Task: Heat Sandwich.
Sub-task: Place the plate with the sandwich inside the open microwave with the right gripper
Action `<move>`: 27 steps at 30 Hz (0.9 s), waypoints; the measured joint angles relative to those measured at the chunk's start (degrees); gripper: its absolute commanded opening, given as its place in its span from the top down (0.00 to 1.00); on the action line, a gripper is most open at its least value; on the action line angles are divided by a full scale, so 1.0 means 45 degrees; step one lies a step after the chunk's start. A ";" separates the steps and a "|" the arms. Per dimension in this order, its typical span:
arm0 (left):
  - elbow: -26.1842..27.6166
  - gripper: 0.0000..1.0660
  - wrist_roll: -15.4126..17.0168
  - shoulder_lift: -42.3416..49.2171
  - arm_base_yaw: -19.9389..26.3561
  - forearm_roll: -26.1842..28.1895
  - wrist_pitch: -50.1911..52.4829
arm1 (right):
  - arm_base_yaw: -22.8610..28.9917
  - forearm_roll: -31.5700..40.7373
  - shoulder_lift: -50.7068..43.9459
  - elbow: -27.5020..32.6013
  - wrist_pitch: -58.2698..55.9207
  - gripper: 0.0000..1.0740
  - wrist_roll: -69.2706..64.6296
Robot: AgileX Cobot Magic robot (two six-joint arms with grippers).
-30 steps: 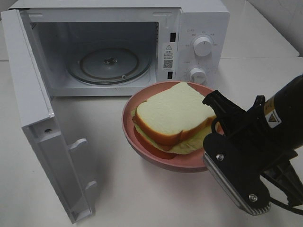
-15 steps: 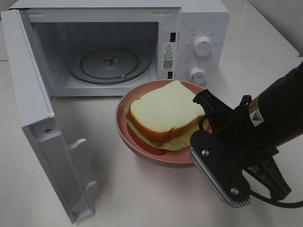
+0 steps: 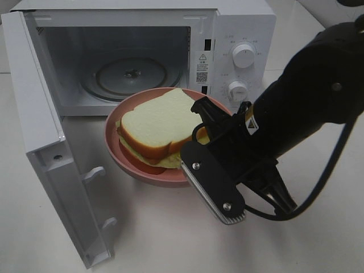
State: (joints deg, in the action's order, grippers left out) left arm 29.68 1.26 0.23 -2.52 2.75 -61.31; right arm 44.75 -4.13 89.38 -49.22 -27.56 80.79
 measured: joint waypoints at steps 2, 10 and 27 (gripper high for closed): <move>0.0000 0.06 0.0000 0.0000 0.0000 0.0000 0.0000 | 0.0000 0.0000 0.0255 -0.0293 0.0013 1.00 0.0000; 0.0000 0.06 0.0000 0.0000 0.0000 0.0000 0.0000 | 0.0000 0.0000 0.1082 -0.1273 0.0102 1.00 0.0000; 0.0000 0.06 0.0000 0.0000 0.0000 0.0000 0.0000 | 0.0000 -0.0560 0.2355 -0.2992 -0.0076 1.00 -0.0127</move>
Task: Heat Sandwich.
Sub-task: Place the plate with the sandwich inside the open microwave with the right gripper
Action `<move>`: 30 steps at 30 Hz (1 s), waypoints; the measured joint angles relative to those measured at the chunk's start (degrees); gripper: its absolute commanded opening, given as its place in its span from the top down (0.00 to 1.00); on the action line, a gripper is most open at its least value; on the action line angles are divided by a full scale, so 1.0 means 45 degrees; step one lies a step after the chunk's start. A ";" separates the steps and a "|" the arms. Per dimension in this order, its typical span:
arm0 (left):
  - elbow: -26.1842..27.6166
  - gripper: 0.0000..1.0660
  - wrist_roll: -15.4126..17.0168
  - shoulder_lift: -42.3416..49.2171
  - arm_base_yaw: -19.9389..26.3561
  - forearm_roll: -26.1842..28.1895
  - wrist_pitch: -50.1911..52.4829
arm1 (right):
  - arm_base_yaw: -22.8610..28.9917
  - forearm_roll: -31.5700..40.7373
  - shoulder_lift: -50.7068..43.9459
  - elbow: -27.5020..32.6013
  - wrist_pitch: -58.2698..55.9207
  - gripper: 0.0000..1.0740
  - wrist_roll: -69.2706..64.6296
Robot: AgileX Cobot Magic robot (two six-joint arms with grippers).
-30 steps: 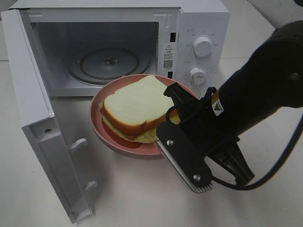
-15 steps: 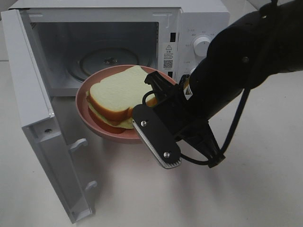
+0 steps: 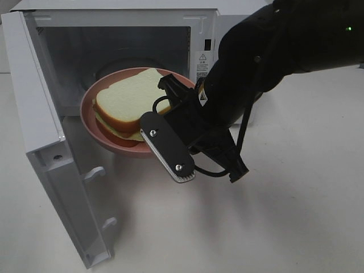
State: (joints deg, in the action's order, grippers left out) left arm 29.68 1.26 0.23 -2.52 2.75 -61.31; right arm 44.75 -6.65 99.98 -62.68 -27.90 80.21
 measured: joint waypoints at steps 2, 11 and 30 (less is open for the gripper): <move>0.0000 0.06 0.0000 0.0000 0.0000 0.0000 0.0000 | 0.0000 -0.0064 0.0204 -0.0267 -0.0064 1.00 -0.0013; 0.0000 0.06 0.0000 0.0000 0.0000 0.0000 0.0000 | 0.0000 -0.0178 0.1159 -0.1171 -0.0497 1.00 -0.0573; 0.0000 0.06 0.0000 0.0000 0.0000 0.0000 0.0000 | 0.0000 -0.1082 0.2916 -0.3769 -0.1757 1.00 -0.1719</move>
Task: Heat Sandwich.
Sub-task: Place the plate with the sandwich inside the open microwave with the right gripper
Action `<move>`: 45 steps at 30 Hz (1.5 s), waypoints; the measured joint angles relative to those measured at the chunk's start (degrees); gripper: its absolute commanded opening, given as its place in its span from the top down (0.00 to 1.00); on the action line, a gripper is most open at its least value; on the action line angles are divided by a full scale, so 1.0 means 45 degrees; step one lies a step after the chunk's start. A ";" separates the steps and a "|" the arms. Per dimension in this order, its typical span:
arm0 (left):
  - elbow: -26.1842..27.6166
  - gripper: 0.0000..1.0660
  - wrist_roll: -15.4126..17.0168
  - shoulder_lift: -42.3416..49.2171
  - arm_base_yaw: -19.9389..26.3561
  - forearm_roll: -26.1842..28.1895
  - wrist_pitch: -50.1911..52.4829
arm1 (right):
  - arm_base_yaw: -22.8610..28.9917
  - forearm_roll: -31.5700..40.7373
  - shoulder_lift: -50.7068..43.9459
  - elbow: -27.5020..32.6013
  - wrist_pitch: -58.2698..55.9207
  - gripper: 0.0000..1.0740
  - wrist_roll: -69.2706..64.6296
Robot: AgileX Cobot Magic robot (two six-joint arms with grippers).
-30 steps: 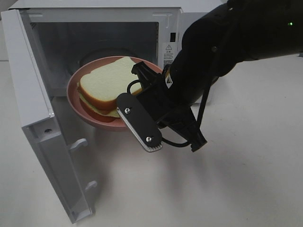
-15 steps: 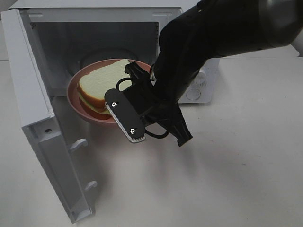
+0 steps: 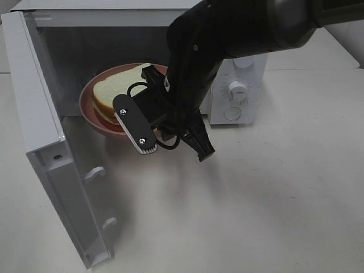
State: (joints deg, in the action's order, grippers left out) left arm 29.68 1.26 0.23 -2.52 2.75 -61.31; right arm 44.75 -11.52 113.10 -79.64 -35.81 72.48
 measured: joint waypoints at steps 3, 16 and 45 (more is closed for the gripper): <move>0.0000 0.06 0.0000 0.0000 0.0000 0.0000 0.0000 | 0.0000 0.0000 0.0229 -0.0331 -0.0178 1.00 -0.0115; 0.0000 0.06 0.0000 0.0000 0.0000 0.0000 0.0000 | 0.0000 -0.0013 0.1630 -0.2585 -0.0853 1.00 -0.0662; 0.0000 0.06 0.0000 0.0000 0.0000 -0.0025 0.0000 | -0.0395 -0.0013 0.3960 -0.6404 -0.1515 1.00 -0.1311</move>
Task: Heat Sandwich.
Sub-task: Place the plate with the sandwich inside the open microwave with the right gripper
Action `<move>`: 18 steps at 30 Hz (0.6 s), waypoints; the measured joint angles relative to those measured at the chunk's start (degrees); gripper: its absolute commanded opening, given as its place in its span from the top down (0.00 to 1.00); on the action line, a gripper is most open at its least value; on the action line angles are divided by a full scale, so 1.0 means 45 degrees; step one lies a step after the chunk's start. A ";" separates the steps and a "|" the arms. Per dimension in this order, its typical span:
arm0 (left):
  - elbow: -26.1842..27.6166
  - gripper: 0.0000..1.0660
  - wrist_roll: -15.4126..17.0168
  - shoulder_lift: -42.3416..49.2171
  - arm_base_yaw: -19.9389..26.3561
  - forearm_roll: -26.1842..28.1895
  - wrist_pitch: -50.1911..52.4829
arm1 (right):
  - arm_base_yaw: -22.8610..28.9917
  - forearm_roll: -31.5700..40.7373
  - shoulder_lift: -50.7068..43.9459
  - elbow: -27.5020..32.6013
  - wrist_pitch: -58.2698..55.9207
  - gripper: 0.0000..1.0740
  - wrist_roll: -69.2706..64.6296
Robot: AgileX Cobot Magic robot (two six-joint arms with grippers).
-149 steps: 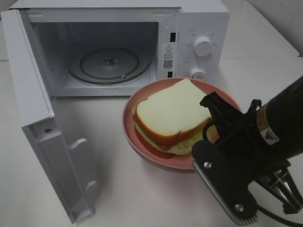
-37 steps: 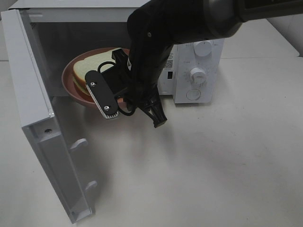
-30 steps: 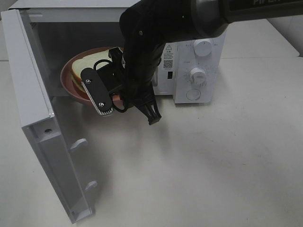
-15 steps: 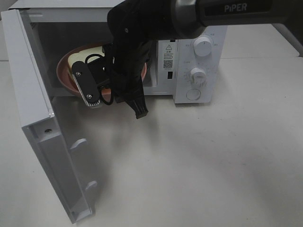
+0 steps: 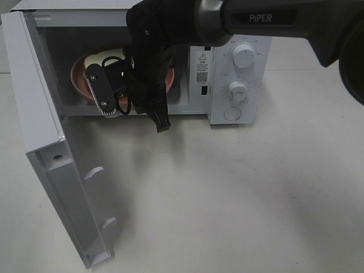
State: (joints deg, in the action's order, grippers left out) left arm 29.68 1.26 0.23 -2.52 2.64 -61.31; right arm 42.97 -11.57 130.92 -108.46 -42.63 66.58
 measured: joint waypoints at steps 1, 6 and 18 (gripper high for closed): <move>0.0000 0.06 0.0000 0.0000 0.0000 -0.0038 0.0000 | 0.0000 0.0000 0.0115 -0.0178 0.0000 1.00 0.0000; 0.0000 0.06 0.0000 0.0000 0.0000 -0.0407 0.0000 | -0.0089 0.0000 0.0522 -0.0738 -0.0025 1.00 0.0000; 0.0000 0.06 0.0000 0.0000 0.0000 -0.0968 0.0000 | -0.0382 -0.0586 0.1299 -0.1986 0.0038 1.00 0.0000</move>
State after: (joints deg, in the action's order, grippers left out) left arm 29.68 1.26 0.23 -2.52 -1.72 -61.31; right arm 41.25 -14.21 136.77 -117.40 -42.46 66.58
